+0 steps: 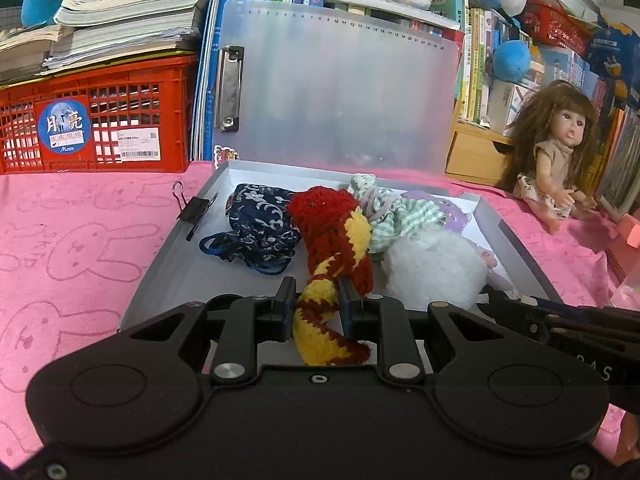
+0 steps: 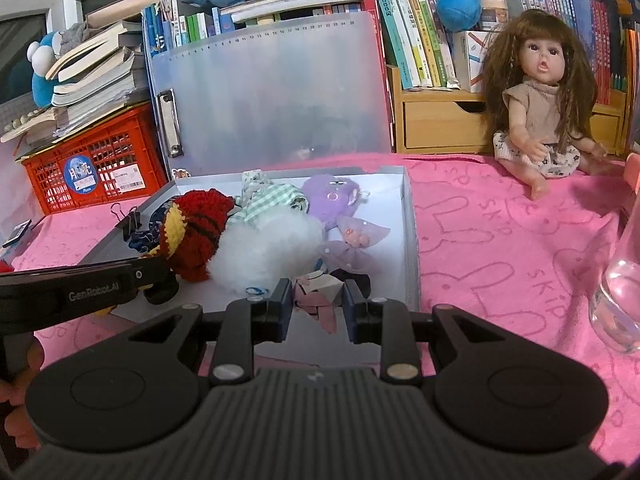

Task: Organize objects
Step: 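Carry the knitted snake and paper figure with both grippers into the white box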

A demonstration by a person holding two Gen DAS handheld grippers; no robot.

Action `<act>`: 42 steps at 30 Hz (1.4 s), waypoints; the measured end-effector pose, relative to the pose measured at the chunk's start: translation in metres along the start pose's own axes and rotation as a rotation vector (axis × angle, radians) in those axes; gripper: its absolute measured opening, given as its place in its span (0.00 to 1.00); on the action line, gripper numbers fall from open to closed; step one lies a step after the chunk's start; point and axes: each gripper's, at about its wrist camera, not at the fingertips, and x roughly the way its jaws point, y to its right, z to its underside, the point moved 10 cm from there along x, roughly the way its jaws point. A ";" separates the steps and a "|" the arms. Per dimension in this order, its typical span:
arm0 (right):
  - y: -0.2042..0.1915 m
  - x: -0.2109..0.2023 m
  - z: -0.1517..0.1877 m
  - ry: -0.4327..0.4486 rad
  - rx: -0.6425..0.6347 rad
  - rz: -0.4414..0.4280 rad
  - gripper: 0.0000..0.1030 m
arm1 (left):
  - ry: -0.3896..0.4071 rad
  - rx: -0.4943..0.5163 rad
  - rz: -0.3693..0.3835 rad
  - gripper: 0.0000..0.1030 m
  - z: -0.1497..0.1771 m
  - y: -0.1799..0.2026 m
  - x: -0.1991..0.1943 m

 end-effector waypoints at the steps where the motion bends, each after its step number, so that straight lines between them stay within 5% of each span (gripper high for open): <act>1: 0.000 0.001 0.000 -0.002 0.001 0.000 0.30 | 0.000 -0.001 -0.001 0.21 0.000 0.000 0.001; 35: 0.001 0.018 0.004 -0.017 -0.023 0.024 0.31 | -0.025 0.007 -0.028 0.21 0.006 -0.006 0.025; 42: 0.001 0.014 0.002 0.004 0.000 0.014 0.52 | -0.017 0.021 -0.009 0.36 0.006 -0.002 0.021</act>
